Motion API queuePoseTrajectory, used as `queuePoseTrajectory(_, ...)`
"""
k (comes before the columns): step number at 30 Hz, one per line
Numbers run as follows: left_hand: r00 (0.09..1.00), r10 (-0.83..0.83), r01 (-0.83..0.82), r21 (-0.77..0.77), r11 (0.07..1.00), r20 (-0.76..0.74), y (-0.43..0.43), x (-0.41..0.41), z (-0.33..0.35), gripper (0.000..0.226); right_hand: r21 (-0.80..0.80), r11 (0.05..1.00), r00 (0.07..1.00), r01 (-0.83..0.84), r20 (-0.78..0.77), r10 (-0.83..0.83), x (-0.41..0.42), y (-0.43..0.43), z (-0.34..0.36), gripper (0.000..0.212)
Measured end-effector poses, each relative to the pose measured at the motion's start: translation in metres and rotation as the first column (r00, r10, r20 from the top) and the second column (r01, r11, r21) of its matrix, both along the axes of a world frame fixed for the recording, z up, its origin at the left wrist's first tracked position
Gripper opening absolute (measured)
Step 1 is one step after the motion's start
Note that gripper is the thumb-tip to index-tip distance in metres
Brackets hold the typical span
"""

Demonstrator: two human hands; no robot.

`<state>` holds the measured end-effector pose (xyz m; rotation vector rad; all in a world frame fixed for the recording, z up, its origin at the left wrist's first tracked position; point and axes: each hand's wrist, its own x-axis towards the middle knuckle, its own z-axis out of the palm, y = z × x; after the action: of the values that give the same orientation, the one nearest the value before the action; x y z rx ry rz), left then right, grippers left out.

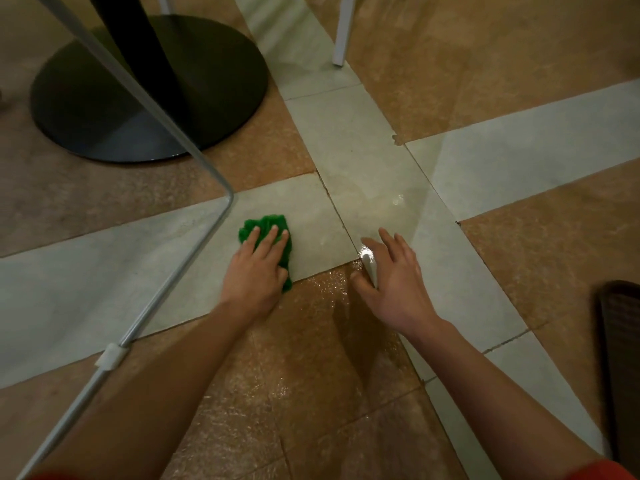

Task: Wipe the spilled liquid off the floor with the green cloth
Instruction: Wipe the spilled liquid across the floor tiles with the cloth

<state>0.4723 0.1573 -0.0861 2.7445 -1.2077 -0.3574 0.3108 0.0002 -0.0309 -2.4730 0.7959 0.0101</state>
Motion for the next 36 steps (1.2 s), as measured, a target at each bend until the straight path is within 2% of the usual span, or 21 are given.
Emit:
queuePoseTrajectory(3, 0.995, 0.102, -0.102, -0.019, 0.995, -0.01, -0.001, 0.016, 0.002, 0.057, -0.007, 1.0, 1.0, -0.019, -0.007, 0.019, -0.002, 0.001, 0.001, 0.059)
queuePoseTrajectory(8, 0.974, 0.226, -0.226, -0.037, 0.973, -0.006, 0.021, -0.002, 0.006, 0.056, 0.001, 0.998, 0.997, 0.068, -0.044, -0.068, -0.015, -0.015, 0.004, 0.058)
queuePoseTrajectory(12, 0.986, 0.164, -0.164, -0.01, 0.986, -0.039, -0.001, -0.021, 0.01, 0.058, -0.025, 0.997, 0.99, 0.077, -0.118, -0.079, -0.025, -0.021, -0.002, 0.057)
queuePoseTrajectory(20, 0.997, 0.059, -0.062, -0.057, 0.996, -0.053, -0.117, -0.043, 0.003, 0.056, -0.053, 0.994, 0.981, 0.091, -0.168, -0.099, -0.056, -0.042, 0.003, 0.062)
queuePoseTrajectory(24, 0.998, -0.05, 0.049, -0.031, 0.998, -0.022, -0.155, -0.062, 0.001, 0.057, -0.045, 0.987, 0.971, 0.154, -0.176, -0.159, -0.078, -0.058, 0.002, 0.063)
queuePoseTrajectory(26, 0.981, -0.192, 0.191, 0.006, 0.981, 0.004, -0.154, -0.071, -0.004, 0.057, -0.039, 0.986, 0.969, 0.161, -0.182, -0.166, -0.083, -0.059, -0.001, 0.064)
queuePoseTrajectory(29, 0.839, -0.544, 0.543, 0.04, 0.839, 0.02, -0.137, -0.077, -0.016, 0.065, -0.024, 0.986, 0.97, 0.164, -0.175, -0.166, -0.085, -0.06, -0.002, 0.064)
queuePoseTrajectory(31, 0.791, -0.612, 0.611, 0.04, 0.791, 0.002, -0.132, -0.063, -0.015, 0.065, -0.023, 0.989, 0.974, 0.145, -0.172, -0.147, -0.088, -0.061, 0.0, 0.064)
queuePoseTrajectory(34, 0.864, -0.492, 0.494, 0.004, 0.869, 0.11, -0.15, -0.044, -0.005, 0.066, -0.024, 0.987, 0.977, 0.158, -0.142, -0.16, -0.1, -0.068, 0.006, 0.063)
queuePoseTrajectory(36, 0.934, -0.351, 0.35, 0.031, 0.936, 0.06, -0.171, -0.044, -0.004, 0.058, -0.027, 0.983, 0.971, 0.183, -0.153, -0.185, -0.115, -0.073, 0.009, 0.063)
